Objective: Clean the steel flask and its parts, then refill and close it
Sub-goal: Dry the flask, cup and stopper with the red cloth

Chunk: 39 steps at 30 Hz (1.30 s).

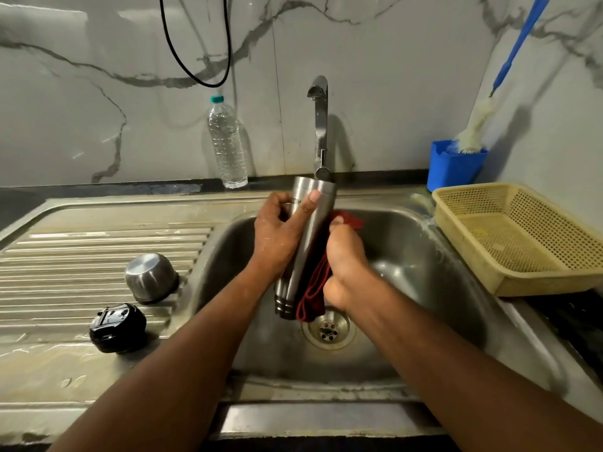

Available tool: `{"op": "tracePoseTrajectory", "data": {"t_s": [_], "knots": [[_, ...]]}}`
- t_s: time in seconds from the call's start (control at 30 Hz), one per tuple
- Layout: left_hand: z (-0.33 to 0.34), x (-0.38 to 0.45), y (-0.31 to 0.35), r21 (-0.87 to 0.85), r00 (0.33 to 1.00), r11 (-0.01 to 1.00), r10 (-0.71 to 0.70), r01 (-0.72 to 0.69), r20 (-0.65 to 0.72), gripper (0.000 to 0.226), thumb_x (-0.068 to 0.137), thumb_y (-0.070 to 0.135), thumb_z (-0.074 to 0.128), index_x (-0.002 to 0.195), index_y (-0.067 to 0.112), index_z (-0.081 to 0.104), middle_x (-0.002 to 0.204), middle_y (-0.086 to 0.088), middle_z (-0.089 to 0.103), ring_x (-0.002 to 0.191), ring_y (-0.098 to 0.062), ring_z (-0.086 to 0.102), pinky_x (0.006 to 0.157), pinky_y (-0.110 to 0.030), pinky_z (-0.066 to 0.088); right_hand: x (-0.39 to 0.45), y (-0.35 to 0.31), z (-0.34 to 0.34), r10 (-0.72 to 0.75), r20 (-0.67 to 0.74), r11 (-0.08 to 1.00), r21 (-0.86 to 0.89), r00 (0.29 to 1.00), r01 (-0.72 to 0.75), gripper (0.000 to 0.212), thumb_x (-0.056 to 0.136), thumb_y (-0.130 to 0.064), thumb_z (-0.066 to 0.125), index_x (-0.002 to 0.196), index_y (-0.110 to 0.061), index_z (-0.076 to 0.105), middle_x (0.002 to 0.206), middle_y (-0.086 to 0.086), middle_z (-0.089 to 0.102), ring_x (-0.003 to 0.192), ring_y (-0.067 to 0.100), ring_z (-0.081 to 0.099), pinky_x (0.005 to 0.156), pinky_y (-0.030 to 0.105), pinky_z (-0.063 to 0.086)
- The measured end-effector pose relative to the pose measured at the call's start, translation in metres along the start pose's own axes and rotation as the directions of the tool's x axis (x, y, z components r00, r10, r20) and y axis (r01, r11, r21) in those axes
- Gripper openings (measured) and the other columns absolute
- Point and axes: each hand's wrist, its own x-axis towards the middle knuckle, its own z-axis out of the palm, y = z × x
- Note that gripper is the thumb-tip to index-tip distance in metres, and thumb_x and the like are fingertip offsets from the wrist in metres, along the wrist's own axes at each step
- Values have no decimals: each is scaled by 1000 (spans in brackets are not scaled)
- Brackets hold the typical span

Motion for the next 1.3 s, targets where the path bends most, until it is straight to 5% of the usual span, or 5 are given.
{"op": "tracePoseTrajectory", "data": {"t_s": [0.2, 0.37, 0.7, 1.03, 1.3], "knots": [[12, -6, -1, -54, 967, 997, -47, 62, 249, 53, 106, 58, 45, 124, 14, 68, 105, -5, 77, 96, -13, 75, 83, -27, 59, 1, -17, 0, -234, -111, 963, 108, 966, 246, 47, 105, -59, 42, 105, -21, 69, 104, 7, 76, 95, 24, 72, 91, 44, 54], [6, -10, -1, 107, 984, 991, -93, 78, 149, 69, 83, 78, 65, 120, 20, 61, 102, 0, 75, 86, -5, 74, 73, -22, 56, 0, -4, 4, -219, -45, 974, 52, 975, 221, 46, 105, -59, 41, 107, -23, 69, 109, 6, 75, 104, 25, 71, 104, 51, 51], [-3, 2, 7, -221, 988, 970, -122, 99, -91, 71, 87, 72, 61, 116, 7, 68, 91, -5, 75, 78, -15, 74, 71, -29, 60, -1, 7, 1, 64, 25, 988, -142, 998, -60, 39, 105, -30, 39, 87, -13, 69, 73, 9, 70, 64, 25, 66, 59, 30, 54], [8, -9, 11, 32, 927, 980, -197, 197, 320, 69, 91, 56, 68, 133, 10, 39, 127, -7, 58, 104, -10, 68, 72, -12, 56, -6, -29, -11, -195, -43, 970, 140, 980, 199, 43, 105, -56, 45, 105, -19, 69, 98, 7, 75, 94, 26, 71, 77, 41, 52], [-1, 7, -3, -217, 978, 962, -191, 169, -84, 67, 92, 66, 65, 109, 1, 65, 83, -6, 72, 68, -12, 70, 63, -25, 55, -2, 3, 4, -113, 47, 982, -146, 992, 119, 46, 109, -51, 36, 99, -19, 67, 101, 12, 76, 86, 25, 72, 78, 38, 60]]}}
